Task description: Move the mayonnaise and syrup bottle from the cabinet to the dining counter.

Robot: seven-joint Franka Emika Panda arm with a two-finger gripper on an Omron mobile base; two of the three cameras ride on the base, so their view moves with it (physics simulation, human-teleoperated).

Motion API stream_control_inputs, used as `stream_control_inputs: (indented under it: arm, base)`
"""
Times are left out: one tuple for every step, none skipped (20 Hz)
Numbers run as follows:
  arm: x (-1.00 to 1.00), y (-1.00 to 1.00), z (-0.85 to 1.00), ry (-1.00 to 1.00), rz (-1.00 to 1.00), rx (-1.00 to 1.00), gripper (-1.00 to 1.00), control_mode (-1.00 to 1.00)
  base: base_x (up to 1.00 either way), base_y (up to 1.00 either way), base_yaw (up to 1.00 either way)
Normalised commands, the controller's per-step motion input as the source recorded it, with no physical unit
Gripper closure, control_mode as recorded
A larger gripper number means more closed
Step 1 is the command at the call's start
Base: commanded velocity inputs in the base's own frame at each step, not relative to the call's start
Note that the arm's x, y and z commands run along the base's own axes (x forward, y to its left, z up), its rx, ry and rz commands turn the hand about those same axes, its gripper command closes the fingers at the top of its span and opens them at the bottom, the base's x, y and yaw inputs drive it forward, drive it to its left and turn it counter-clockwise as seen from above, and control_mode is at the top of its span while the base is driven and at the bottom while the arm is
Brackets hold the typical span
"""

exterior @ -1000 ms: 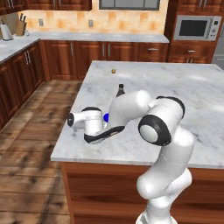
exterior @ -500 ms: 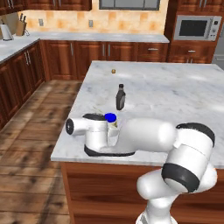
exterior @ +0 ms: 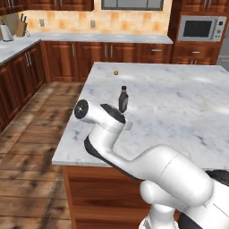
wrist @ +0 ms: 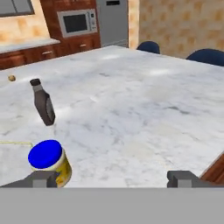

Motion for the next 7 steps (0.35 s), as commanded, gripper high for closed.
stream_control_inputs:
  arm:
    - [-0.48,0.0,0.51,0.37,0.04,0.17,-1.0,-1.0]
    - [-0.45,0.0,0.48,0.39,0.04,0.18,-1.0,-1.0]
    - [-0.44,0.0,0.42,0.39,0.04,0.18,-1.0,-1.0]
    - [-0.43,0.0,0.37,0.39,0.04,0.17,-1.0,-1.0]
    - [-0.41,0.0,0.34,0.4,0.04,0.17,-1.0,-1.0]
    - [-0.43,0.0,0.24,0.38,0.05,0.17,-1.0,-1.0]
    - [-0.45,0.0,0.19,0.36,0.04,0.17,-1.0,-1.0]
  base:
    - [0.0,0.0,0.0]
    - [0.0,0.0,0.0]
    - [0.0,0.0,0.0]
    - [0.0,0.0,0.0]
    - [0.0,0.0,0.0]
    - [0.0,0.0,0.0]
    - [0.0,0.0,0.0]
